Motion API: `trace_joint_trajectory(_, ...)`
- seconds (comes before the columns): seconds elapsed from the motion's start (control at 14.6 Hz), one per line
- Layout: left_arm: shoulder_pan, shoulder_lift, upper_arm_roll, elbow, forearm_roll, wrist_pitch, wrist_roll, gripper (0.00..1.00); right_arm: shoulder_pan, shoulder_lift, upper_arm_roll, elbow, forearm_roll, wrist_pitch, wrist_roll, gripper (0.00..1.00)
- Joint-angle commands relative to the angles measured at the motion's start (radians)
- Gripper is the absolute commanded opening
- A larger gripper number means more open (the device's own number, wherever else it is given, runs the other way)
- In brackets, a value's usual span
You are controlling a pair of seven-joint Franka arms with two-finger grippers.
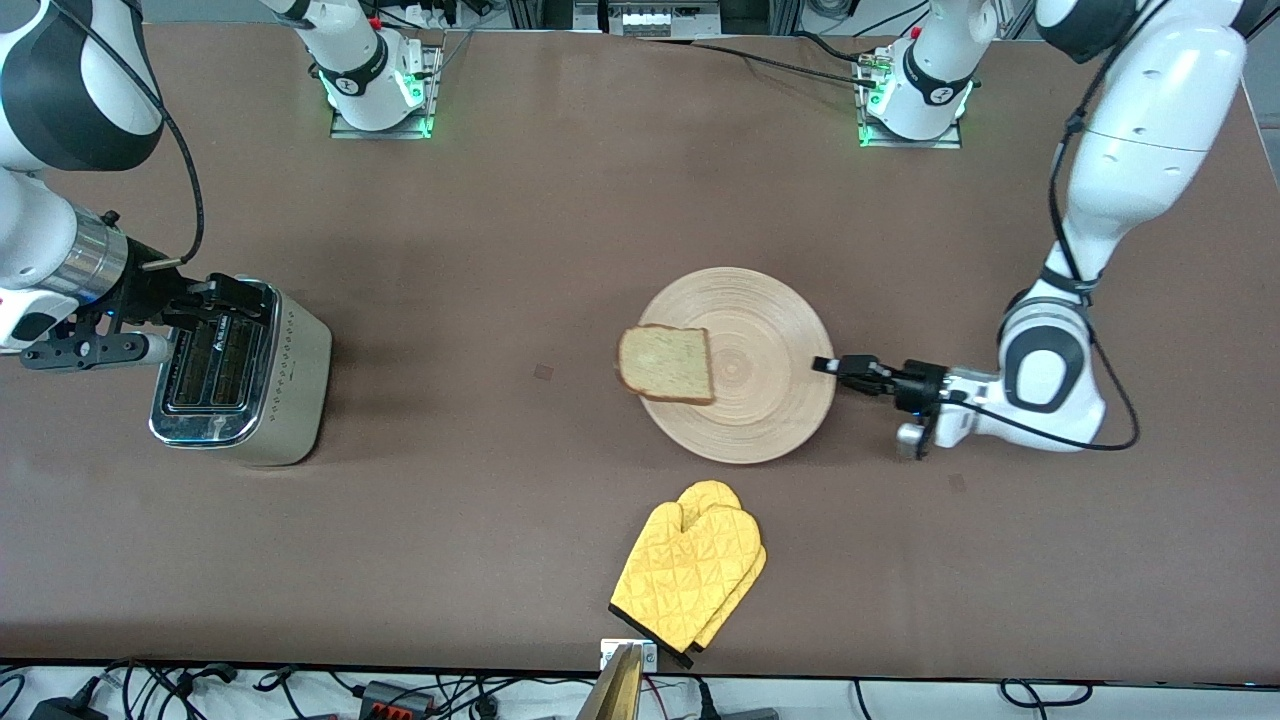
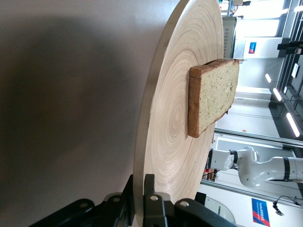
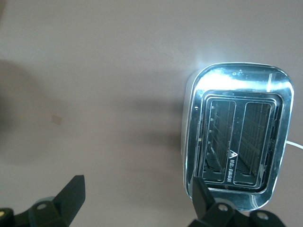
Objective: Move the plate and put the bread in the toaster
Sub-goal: 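Grip the plate rim with the left gripper and slide it toward the toaster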
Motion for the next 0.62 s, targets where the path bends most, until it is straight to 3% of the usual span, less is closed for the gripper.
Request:
trace_joint_trajectory(0.0,-0.100,0.036,0.005,0.034,-0.111,0.031,-0.019,0.01,0.004,0.003,0.002,0.013,0.000,-0.015,-0.002,1.00)
trace_joint_trajectory(0.14,-0.166,0.051,0.007,0.034,-0.197,0.063,-0.003,0.01,0.003,0.007,0.002,0.012,0.000,-0.014,-0.008,1.00)
trace_joint_trajectory(0.41,-0.261,0.097,0.005,0.037,-0.228,0.171,-0.013,0.01,-0.003,0.023,0.002,0.015,0.009,-0.006,-0.013,1.00)
trace_joint_trajectory(0.55,-0.292,0.134,0.005,0.085,-0.235,0.192,-0.019,0.01,0.000,0.024,0.002,0.013,0.000,-0.012,-0.013,1.00)
